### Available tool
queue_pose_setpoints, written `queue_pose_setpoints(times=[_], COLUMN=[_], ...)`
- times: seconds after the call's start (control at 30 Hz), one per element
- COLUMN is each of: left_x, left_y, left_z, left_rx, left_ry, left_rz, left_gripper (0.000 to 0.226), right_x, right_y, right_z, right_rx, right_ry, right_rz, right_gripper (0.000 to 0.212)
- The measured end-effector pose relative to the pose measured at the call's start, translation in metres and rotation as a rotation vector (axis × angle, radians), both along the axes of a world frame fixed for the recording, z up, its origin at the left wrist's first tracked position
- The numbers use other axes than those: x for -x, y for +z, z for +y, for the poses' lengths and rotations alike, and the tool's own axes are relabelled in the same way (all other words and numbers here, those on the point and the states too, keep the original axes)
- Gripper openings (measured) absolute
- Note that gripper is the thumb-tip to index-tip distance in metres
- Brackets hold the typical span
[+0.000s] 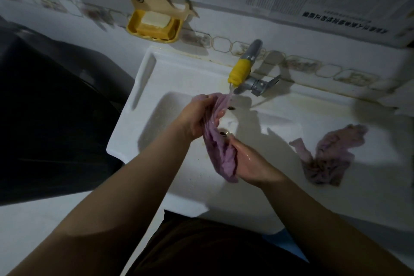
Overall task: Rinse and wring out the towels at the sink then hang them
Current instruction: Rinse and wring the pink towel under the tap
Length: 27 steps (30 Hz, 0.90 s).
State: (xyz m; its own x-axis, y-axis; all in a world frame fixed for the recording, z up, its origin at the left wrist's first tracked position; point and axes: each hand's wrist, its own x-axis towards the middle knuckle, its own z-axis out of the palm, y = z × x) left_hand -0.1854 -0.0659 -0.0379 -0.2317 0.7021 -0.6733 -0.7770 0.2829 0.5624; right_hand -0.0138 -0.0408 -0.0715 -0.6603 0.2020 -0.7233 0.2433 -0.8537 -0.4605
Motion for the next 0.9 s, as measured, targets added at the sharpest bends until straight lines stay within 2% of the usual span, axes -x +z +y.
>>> queue_pose_setpoints(times=[0.07,0.13,0.2,0.27,0.3,0.33,0.4,0.47,0.5,0.6,0.67,0.77,0.83,0.87,0.9], left_x=[0.001,0.004,0.008,0.009,0.009,0.009,0.010,0.014,0.018,0.026,0.031,0.036,0.037,0.036,0.036], left_y=[0.003,0.002,0.003,0.012,0.017,0.022,0.028,0.029,0.029,0.026,0.016,-0.007,-0.020,-0.024,-0.027], left_z=[-0.002,-0.006,-0.010,-0.013,-0.014,-0.013,-0.010,-0.009,-0.010,-0.013,-0.015,-0.022,-0.023,-0.022,-0.021], left_rx=[0.055,0.080,0.083,0.082,0.079,0.069,0.028,-0.001,0.005,0.053,0.166,0.381,0.419,0.416,0.408], left_ry=[-0.097,-0.204,-0.369,-0.536,-0.583,-0.619,-0.675,-0.711,-0.718,-0.697,-0.600,-0.499,-0.448,-0.415,-0.378], left_rz=[0.092,0.178,0.237,0.290,0.333,0.401,0.553,0.626,0.626,0.656,0.758,0.896,0.898,0.878,0.849], left_gripper=[0.025,0.022,0.035,0.054,0.059,0.060,0.061,0.059,0.059,0.038,0.024,0.028,0.024,0.021,0.019], right_x=[0.002,0.012,0.022,0.029,0.031,0.034,0.042,0.049,0.051,0.045,0.038,0.030,0.026,0.024,0.023], right_y=[-0.010,-0.014,-0.014,-0.022,-0.026,-0.031,-0.030,-0.029,-0.031,-0.035,-0.035,-0.026,-0.020,-0.015,-0.010], right_z=[0.006,0.019,0.038,0.054,0.059,0.061,0.056,0.050,0.046,0.047,0.054,0.068,0.076,0.080,0.084], right_rx=[-0.049,-0.211,-0.487,-0.857,-0.977,-1.042,-1.001,-0.766,-0.655,-0.523,-0.493,-0.510,-0.437,-0.406,-0.406], right_ry=[-0.017,-0.118,-0.142,0.126,0.305,0.458,0.609,0.607,0.573,0.385,0.274,0.193,0.163,0.157,0.164], right_rz=[-0.150,-0.254,-0.298,-0.270,-0.248,-0.228,-0.191,-0.155,-0.163,-0.177,-0.155,-0.159,-0.109,-0.088,-0.094], right_gripper=[0.028,0.017,0.035,0.075,0.088,0.091,0.065,0.041,0.037,0.042,0.035,0.030,0.042,0.040,0.030])
